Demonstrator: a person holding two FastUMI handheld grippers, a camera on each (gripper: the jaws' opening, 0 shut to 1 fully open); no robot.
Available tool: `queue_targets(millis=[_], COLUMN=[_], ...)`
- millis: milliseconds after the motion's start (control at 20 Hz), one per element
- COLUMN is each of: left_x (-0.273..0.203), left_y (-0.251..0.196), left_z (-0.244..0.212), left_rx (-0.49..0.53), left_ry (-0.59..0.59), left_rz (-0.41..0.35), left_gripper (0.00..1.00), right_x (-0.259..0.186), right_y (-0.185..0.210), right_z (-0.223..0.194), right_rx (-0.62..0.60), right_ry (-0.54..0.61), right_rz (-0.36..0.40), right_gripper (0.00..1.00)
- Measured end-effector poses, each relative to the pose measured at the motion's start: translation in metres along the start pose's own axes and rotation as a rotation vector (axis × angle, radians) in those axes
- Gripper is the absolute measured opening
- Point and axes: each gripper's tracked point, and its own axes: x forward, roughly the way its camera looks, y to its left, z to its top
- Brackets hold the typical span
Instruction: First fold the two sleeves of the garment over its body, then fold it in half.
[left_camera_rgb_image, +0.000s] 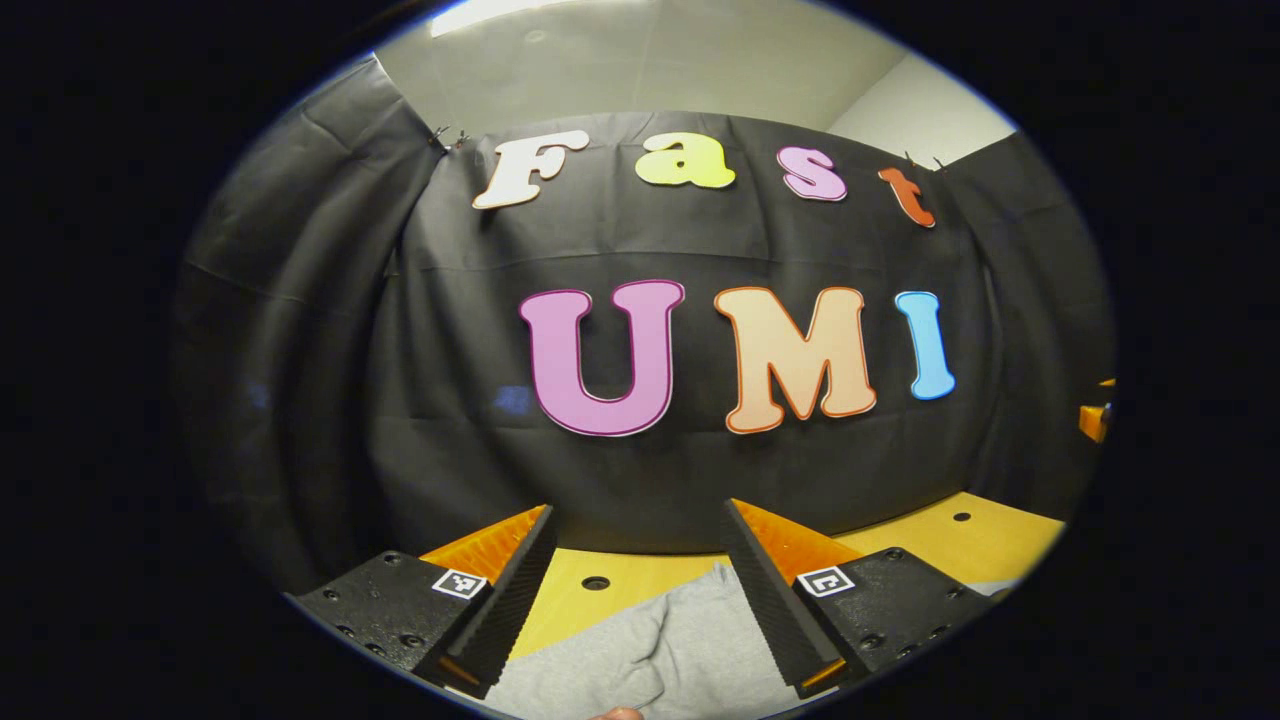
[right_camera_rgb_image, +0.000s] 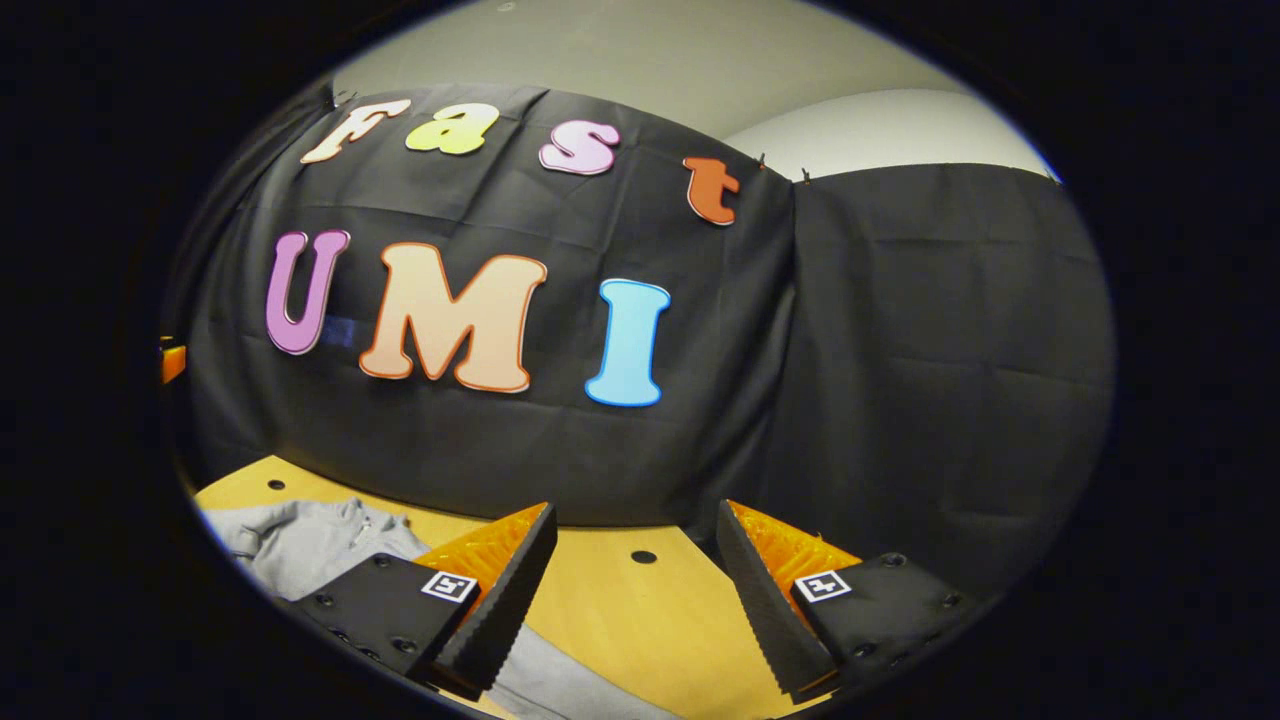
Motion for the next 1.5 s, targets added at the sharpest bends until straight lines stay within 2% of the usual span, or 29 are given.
queue_targets(millis=[300,550,600,750,850,1000,1250,1300,1500], left_x=[0.004,0.003,0.003,0.002,0.002,0.001,-0.002,-0.003,-0.006], left_y=[-0.023,-0.030,-0.030,-0.034,-0.038,-0.046,-0.052,-0.052,-0.048], left_z=[0.005,0.004,0.003,0.000,0.000,0.001,-0.003,-0.003,-0.004], left_rx=[0.012,0.020,0.025,0.027,0.015,0.007,-0.015,-0.014,0.002], left_ry=[-0.014,-0.012,-0.013,-0.003,0.002,0.000,0.018,0.020,0.020], left_rz=[-0.050,-0.063,-0.063,-0.070,-0.075,-0.088,-0.095,-0.092,-0.084], left_gripper=[0.96,0.95,0.98,0.95,0.97,0.95,0.98,0.95,0.95], right_x=[-0.009,-0.023,-0.029,-0.045,-0.057,-0.083,-0.108,-0.109,-0.126], right_y=[-0.029,-0.051,-0.059,-0.072,-0.075,-0.073,-0.078,-0.077,-0.068], right_z=[-0.062,-0.143,-0.159,-0.198,-0.225,-0.269,-0.312,-0.318,-0.344], right_rx=[-0.049,-0.084,-0.083,-0.078,-0.072,-0.069,-0.093,-0.096,-0.049], right_ry=[0.132,0.343,0.377,0.472,0.557,0.705,0.828,0.851,0.965], right_rz=[-0.016,0.005,0.001,-0.001,0.015,0.066,0.095,0.100,0.145], right_gripper=[1.00,1.00,0.99,1.00,1.00,1.00,1.00,1.00,0.98])
